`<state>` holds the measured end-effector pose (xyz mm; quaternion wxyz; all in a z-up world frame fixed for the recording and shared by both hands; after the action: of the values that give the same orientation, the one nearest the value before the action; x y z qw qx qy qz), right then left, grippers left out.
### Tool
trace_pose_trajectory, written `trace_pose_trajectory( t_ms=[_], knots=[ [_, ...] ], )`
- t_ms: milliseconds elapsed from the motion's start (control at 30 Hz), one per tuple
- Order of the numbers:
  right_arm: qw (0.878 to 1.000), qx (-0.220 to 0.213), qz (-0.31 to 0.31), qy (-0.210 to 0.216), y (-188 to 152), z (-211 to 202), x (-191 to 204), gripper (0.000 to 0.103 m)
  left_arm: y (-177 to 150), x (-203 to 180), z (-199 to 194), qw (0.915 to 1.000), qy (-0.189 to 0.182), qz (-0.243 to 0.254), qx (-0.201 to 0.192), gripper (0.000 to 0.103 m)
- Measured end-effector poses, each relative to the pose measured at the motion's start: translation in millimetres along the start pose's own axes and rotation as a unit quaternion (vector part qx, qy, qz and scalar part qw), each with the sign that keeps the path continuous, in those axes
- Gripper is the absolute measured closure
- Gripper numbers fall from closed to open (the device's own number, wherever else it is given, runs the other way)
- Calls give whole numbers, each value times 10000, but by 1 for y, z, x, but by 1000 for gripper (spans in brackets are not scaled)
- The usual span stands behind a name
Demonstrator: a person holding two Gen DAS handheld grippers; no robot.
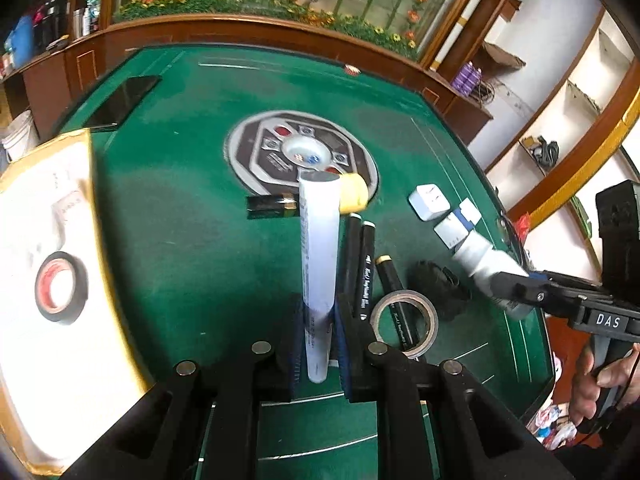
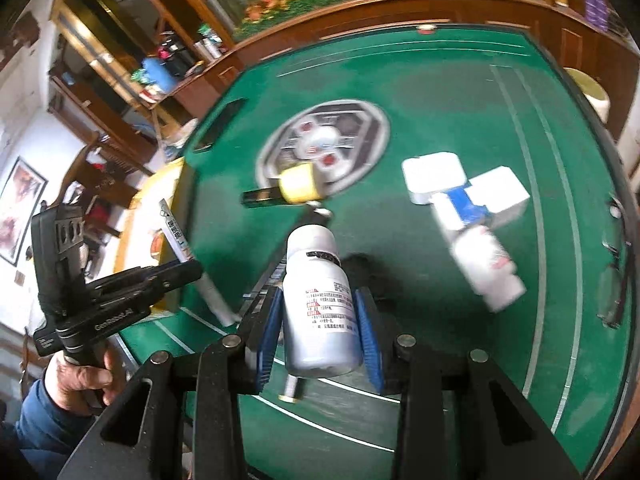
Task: Organize rigid objects
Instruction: 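Grasp white marker with left tool while right tool grasps white bottle, then carry white marker and white bottle over the tray and lower them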
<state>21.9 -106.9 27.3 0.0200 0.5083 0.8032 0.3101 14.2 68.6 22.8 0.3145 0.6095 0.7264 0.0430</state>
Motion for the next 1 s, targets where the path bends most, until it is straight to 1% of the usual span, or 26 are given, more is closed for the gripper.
trace_pose_trajectory(
  t_ms=[233,500,733,800,900,1000],
  knots=[
    [9989,39,-360,286,13,11,42,69,1,20,-31,9992,-35,-260,-300,89],
    [9964,110,-697,462,20,27,77,69,-2,46,-64,9967,-51,-577,-567,89],
    [9925,157,-1014,661,25,36,111,69,-4,74,-90,9929,70,-858,-825,89],
    [9910,172,-1121,715,28,39,120,69,-4,87,-97,9909,122,-995,-896,89],
    [9873,192,-1348,817,33,44,141,69,-4,107,-104,9876,147,-1239,-954,89],
    [9833,212,-1557,918,39,52,164,69,-3,122,-109,9853,226,-1358,-1013,89]
  ],
)
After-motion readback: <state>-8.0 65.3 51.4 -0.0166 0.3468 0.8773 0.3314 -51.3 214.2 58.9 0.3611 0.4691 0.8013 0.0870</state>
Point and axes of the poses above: each gripper's, at about its wrist camera, not at the fingertips, and z roughly the way its jaws point, x to its left, y to its top, the point moved 6 cm from there along z, roughly the way its jaws point, and after that the axes turned 10 degrees about -z, right-handed, at the moved point
